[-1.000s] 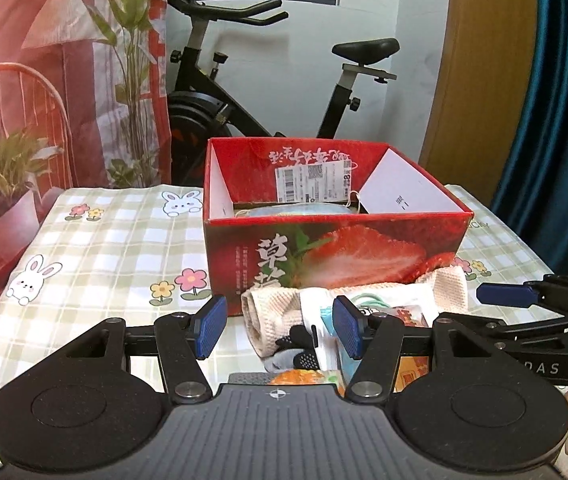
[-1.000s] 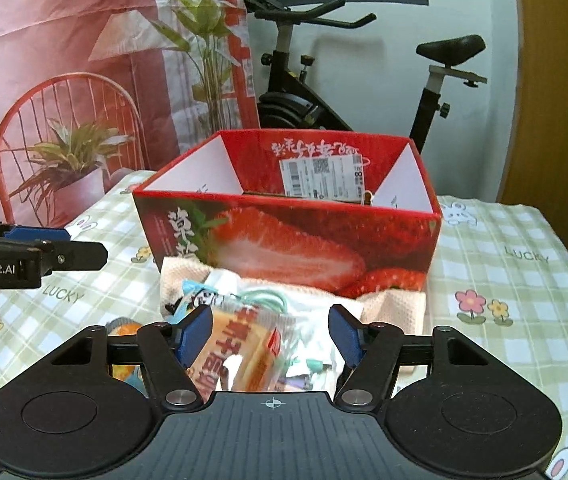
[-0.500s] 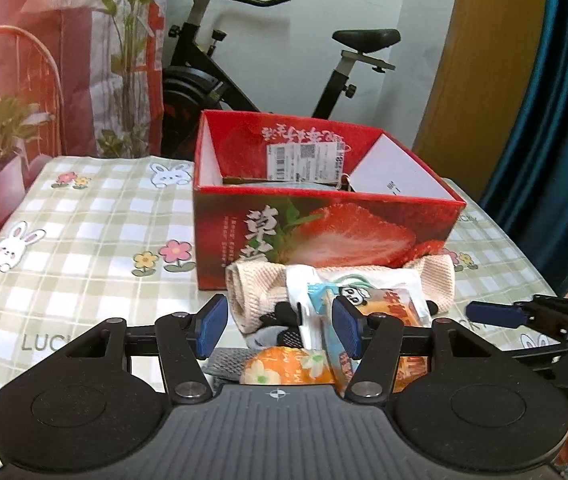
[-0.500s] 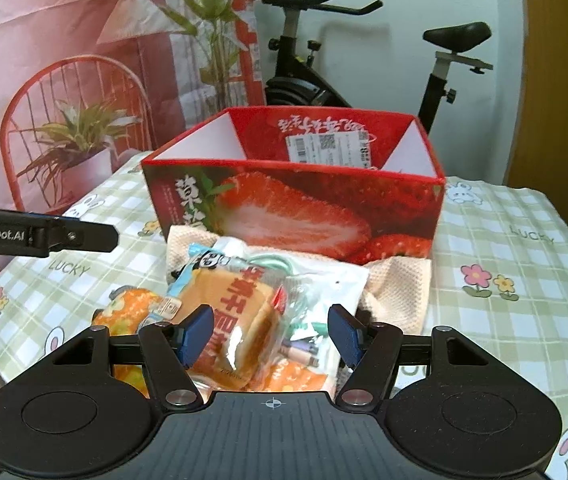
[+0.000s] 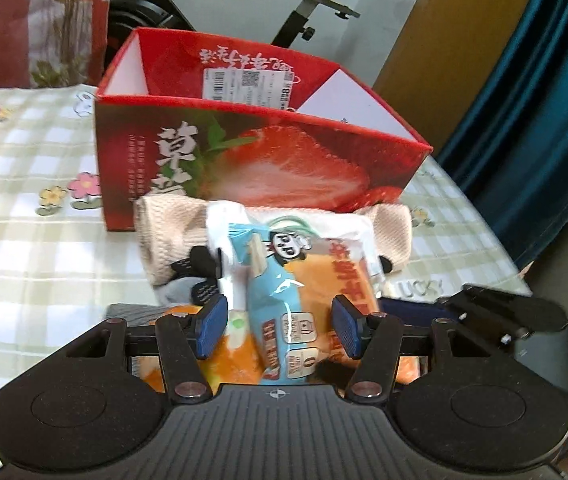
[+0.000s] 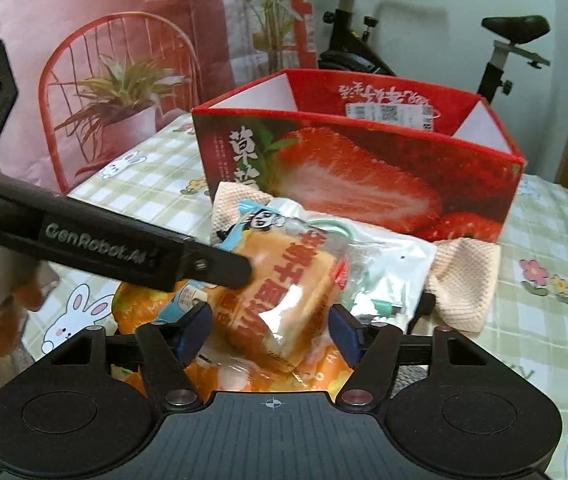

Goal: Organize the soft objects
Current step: 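Move the left tool back down and grasp the wrapped bread snack, then carry the bread snack with the left tool and drop it into the box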

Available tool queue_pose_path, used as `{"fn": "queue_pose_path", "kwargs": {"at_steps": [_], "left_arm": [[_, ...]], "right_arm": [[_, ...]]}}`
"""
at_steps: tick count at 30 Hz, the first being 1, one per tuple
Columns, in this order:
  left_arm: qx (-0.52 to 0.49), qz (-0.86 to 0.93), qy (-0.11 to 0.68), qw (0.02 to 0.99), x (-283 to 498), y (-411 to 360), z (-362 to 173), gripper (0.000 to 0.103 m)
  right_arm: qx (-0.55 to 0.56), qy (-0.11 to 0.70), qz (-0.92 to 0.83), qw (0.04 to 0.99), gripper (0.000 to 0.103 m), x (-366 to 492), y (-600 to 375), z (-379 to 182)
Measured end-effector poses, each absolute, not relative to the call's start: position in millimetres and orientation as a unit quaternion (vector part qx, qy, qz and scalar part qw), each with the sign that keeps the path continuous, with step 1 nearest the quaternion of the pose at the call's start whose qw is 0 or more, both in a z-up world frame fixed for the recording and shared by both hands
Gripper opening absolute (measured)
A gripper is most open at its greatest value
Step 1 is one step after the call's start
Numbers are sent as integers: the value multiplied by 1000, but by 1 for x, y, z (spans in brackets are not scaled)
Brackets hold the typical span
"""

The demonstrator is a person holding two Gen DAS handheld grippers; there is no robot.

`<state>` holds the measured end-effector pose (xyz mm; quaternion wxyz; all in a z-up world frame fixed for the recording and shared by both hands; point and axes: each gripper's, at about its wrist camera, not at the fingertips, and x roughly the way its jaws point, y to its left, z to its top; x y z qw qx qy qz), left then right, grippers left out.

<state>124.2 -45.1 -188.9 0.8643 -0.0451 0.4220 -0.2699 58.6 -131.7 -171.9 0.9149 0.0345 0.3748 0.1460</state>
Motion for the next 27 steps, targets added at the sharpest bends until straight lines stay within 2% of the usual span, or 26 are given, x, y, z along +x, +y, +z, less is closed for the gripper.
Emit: {"fn": "queue_pose_path", "kwargs": {"at_steps": [16,20,27], "left_arm": [[-69,-293,427,853,132,-47,-193,56],[-79,-300,427,849,134,-46,-194,52],[-87,-309,427,845,136,-41,-196,52]], "right_arm": [[-19,370,169,913,71,55,-124,-174],[-6,365,171,915,72,60,-129,-177],[5,356,187,916,67,61,-138,-178]]}}
